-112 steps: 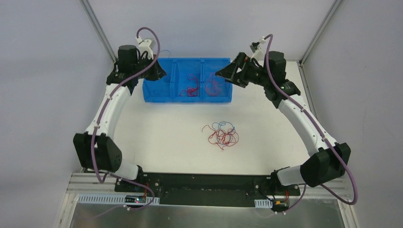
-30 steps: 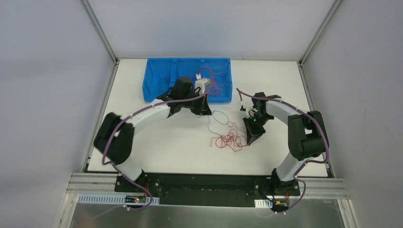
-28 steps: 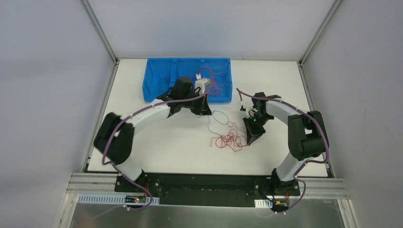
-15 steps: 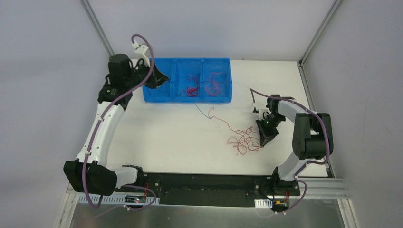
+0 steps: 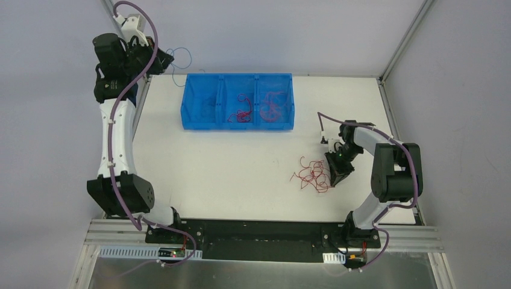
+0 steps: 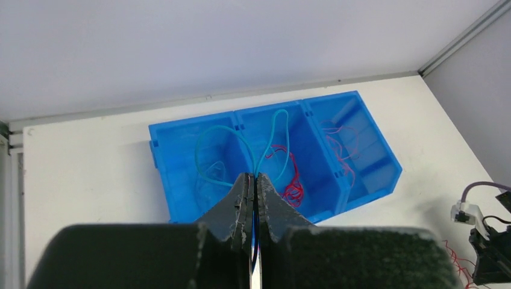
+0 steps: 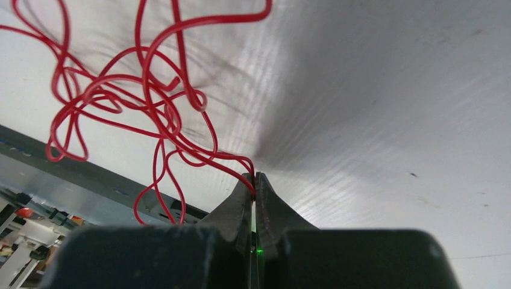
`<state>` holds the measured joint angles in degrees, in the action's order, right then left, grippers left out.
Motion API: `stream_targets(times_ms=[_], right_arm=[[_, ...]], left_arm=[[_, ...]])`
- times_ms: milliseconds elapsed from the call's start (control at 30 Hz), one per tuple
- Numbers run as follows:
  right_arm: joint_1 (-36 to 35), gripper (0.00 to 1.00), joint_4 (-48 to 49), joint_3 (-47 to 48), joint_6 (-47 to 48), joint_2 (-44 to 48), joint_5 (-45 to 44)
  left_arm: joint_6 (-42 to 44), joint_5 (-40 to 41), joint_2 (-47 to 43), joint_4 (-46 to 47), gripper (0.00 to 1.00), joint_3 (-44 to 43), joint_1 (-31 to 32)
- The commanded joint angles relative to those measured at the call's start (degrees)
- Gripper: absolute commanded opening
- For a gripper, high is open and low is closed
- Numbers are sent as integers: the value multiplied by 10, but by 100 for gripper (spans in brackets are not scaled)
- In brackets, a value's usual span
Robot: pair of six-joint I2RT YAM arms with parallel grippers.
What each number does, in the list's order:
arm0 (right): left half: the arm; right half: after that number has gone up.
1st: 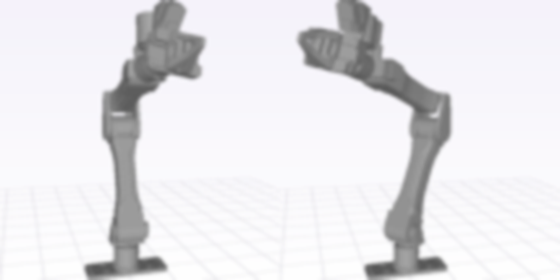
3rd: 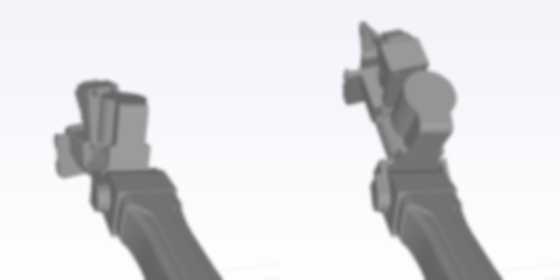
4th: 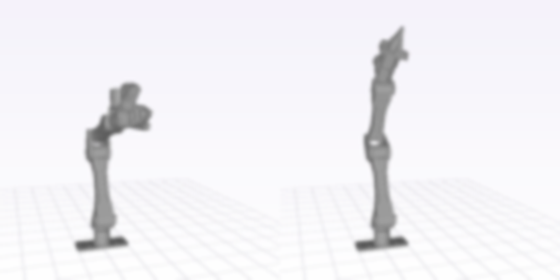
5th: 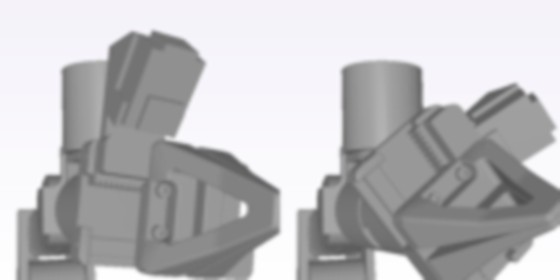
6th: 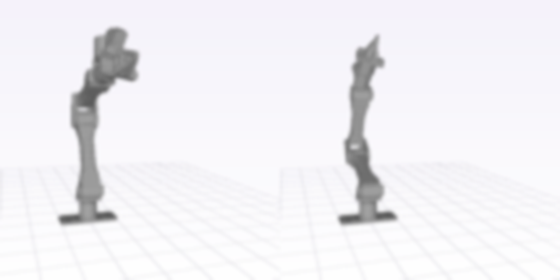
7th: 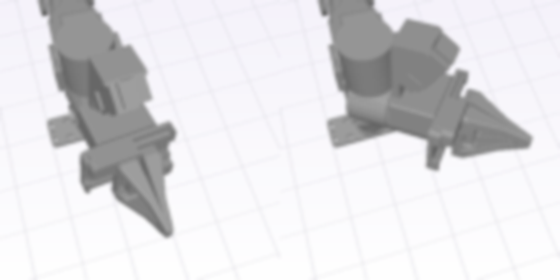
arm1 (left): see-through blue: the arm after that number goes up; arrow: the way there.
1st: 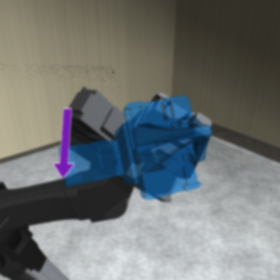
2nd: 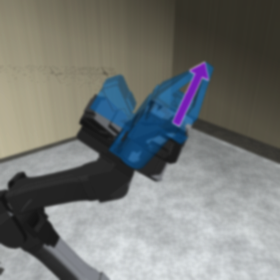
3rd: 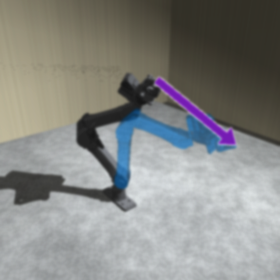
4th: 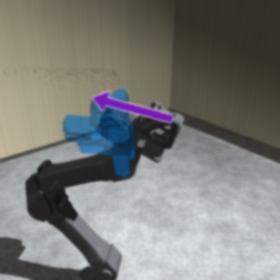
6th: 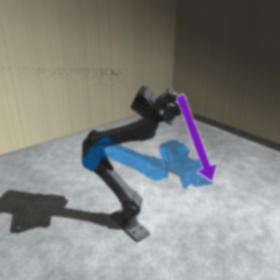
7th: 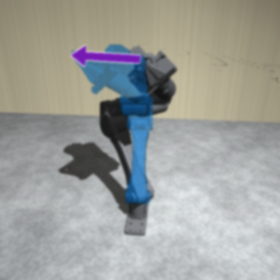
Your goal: Untangle the cables
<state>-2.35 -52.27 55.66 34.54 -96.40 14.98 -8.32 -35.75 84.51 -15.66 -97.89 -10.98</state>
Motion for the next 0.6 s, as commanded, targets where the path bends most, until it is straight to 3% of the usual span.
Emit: stream_targets(times_ms=[0, 333, 367, 467, 567], right_arm=[[3, 0, -47, 28, 1, 26, 67], [1, 0, -80, 79, -26, 62, 222], [0, 0, -81, 87, -30, 65, 232], [-10, 0, -84, 109, -44, 70, 256], [-24, 0, -82, 126, -60, 77, 284]], left_arm=[[0, -5, 53, 28, 0, -3, 3], [101, 78, 160, 76, 0, 10, 50], [113, 78, 167, 75, 3, 10, 57], [118, 68, 171, 68, 48, 11, 66], [117, 62, 146, 57, 81, 24, 68]])
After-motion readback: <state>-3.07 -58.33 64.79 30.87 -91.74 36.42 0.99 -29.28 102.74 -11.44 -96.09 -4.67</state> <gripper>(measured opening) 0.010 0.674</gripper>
